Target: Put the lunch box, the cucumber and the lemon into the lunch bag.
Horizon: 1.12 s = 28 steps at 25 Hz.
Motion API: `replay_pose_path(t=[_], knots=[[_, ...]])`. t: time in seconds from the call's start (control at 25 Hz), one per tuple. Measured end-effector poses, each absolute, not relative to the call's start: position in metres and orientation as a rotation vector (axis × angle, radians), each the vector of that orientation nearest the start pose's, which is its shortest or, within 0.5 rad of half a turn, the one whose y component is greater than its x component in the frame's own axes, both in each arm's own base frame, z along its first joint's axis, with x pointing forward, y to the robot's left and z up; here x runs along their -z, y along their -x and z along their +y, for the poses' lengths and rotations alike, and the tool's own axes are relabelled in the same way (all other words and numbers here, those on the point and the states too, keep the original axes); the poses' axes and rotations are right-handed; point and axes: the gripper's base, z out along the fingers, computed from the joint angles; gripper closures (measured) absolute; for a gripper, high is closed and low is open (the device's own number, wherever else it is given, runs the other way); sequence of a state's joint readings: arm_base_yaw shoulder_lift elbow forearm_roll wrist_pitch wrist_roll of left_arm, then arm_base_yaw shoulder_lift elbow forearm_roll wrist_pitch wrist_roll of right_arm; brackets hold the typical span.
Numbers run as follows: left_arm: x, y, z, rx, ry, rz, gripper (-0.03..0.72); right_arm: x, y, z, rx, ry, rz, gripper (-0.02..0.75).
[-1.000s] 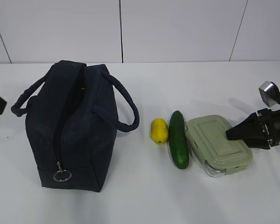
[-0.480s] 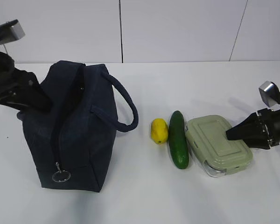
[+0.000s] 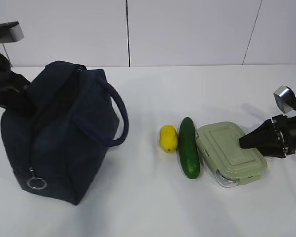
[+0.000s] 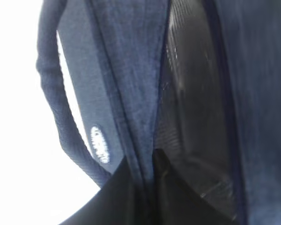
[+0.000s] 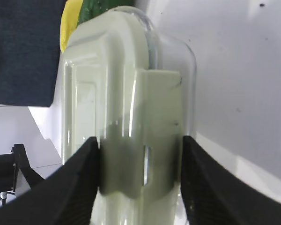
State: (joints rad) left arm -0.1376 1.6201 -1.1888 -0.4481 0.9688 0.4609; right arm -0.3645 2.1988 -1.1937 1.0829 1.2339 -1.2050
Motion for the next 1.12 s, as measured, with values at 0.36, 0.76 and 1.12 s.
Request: replay_pose_path(t=[0.36,0.76,1.12], knots=[[-0.302,-0.331,-0.071,0.285,-0.560,2.680,0.677,-0.095,-0.357,-0.055,-1.369,0.172,2.549,0.345],[-0.284,-0.333,-0.093,0.286,-0.645,2.729,0.677,-0.095,-0.357,-0.055,-1.369,0.172,2.549,0.346],[-0.284,-0.333,-0.093,0.284,-0.646,2.731,0.677,-0.095,-0.357,-0.055,-1.371,0.164,2.549,0.346]])
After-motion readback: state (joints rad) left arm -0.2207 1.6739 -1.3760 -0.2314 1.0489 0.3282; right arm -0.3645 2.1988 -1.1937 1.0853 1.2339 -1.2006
